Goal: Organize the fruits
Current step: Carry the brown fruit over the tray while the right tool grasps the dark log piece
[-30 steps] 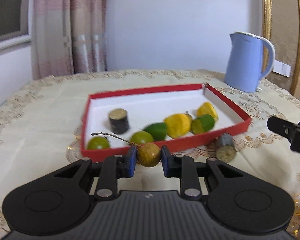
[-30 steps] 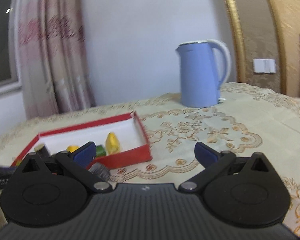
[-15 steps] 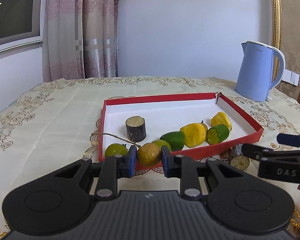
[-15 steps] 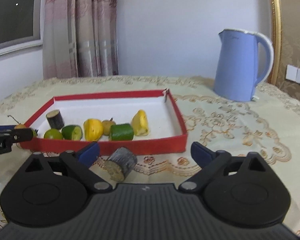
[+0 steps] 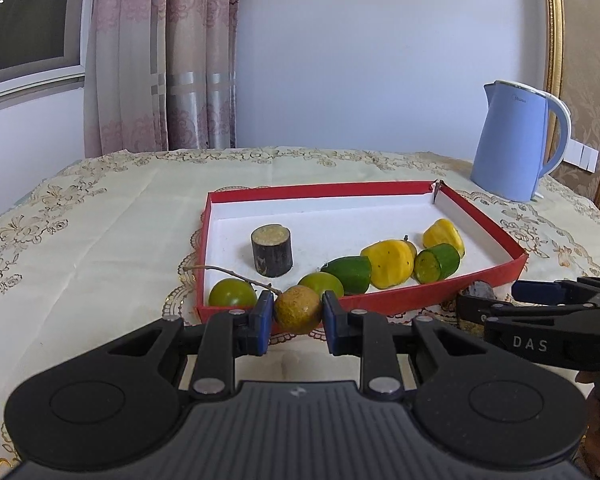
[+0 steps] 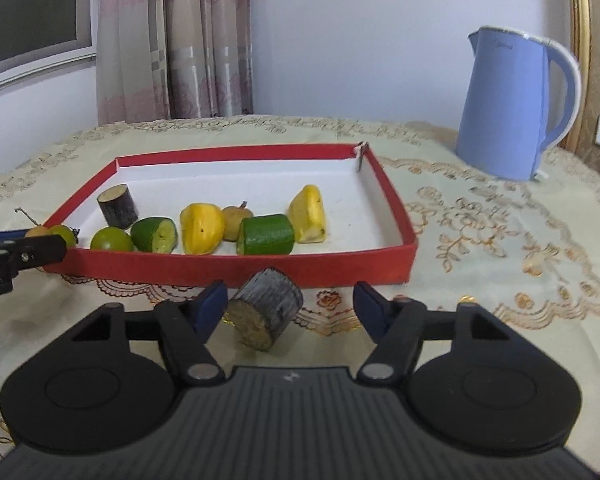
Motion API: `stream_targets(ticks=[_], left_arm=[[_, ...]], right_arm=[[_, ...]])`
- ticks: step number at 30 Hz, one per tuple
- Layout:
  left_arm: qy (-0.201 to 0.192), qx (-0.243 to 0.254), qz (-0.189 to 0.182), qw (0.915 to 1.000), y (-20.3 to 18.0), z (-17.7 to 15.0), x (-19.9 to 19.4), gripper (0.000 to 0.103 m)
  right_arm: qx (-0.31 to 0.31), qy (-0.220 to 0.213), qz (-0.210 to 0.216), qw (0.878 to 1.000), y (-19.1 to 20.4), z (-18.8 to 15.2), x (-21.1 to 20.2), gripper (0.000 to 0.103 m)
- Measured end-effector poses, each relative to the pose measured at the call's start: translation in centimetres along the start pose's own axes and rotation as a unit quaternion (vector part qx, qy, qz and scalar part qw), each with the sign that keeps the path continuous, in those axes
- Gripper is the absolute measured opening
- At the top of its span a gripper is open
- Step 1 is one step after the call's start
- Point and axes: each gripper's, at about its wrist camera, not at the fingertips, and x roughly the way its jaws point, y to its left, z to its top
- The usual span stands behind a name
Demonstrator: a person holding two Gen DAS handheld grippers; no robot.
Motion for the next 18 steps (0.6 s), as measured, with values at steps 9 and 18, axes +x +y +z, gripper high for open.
stream_targets(ticks=[9,18], left_arm=[[0.001,-0.001,0.001,1.0000,0.12,-0.20,-0.02,0.025],[-0.002,0.001,0.009,1.0000,-0.01,-0.21,-0.59,0.025]], right_arm=[[-0.008,0.021,0.010,1.000,0.43,-0.02,1.06,0.040],[0.008,0.009,0.017,1.000,-0.12,-0.14,0.61,0.040]])
